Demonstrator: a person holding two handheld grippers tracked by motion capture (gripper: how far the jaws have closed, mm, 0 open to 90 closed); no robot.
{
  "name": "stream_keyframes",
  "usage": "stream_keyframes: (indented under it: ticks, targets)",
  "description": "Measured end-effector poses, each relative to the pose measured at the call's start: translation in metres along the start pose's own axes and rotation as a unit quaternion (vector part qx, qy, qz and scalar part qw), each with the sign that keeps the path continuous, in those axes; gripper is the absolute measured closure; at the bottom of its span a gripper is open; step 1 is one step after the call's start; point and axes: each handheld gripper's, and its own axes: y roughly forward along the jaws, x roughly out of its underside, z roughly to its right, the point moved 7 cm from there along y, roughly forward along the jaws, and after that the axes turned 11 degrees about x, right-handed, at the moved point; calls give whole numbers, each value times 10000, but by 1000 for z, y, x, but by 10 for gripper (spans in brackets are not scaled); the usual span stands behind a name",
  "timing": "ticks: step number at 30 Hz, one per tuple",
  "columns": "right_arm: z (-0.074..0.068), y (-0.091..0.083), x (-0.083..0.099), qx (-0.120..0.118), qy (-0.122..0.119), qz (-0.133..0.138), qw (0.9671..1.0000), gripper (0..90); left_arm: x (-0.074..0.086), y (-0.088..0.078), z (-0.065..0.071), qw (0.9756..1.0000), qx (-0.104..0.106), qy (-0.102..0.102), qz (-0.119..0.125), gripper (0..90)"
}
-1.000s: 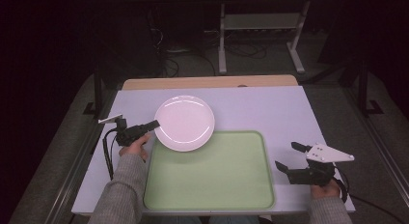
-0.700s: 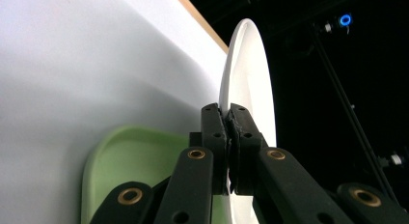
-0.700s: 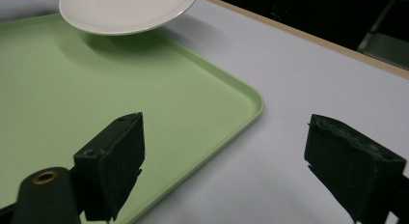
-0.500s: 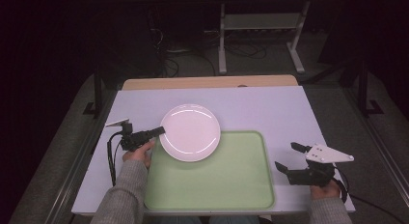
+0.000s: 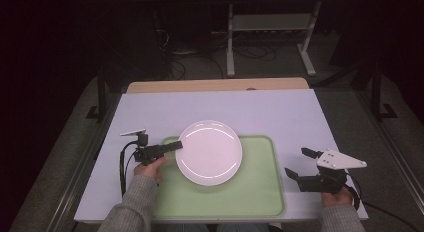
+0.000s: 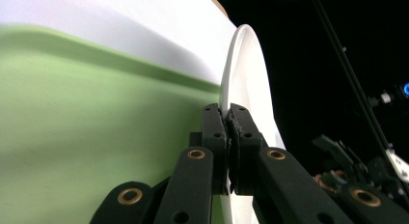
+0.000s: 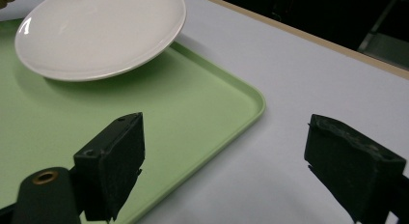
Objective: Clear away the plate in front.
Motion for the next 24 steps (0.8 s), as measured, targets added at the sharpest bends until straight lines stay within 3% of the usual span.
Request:
stream_keyframes:
  ticks: [9, 14, 24]
  targets:
    - [1, 0, 0, 29, -2, 9, 10000, 135, 16, 4, 5, 9997, -21, 6, -248, 873]
    - [0, 0, 0, 23, -1, -1, 10000, 135, 23, 5, 2, 9993, -149, -42, -349, 873]
    - [-2, 0, -1, 11, -20, -10, 10000, 135, 28, 2, -4, 9988, -382, -70, -295, 876]
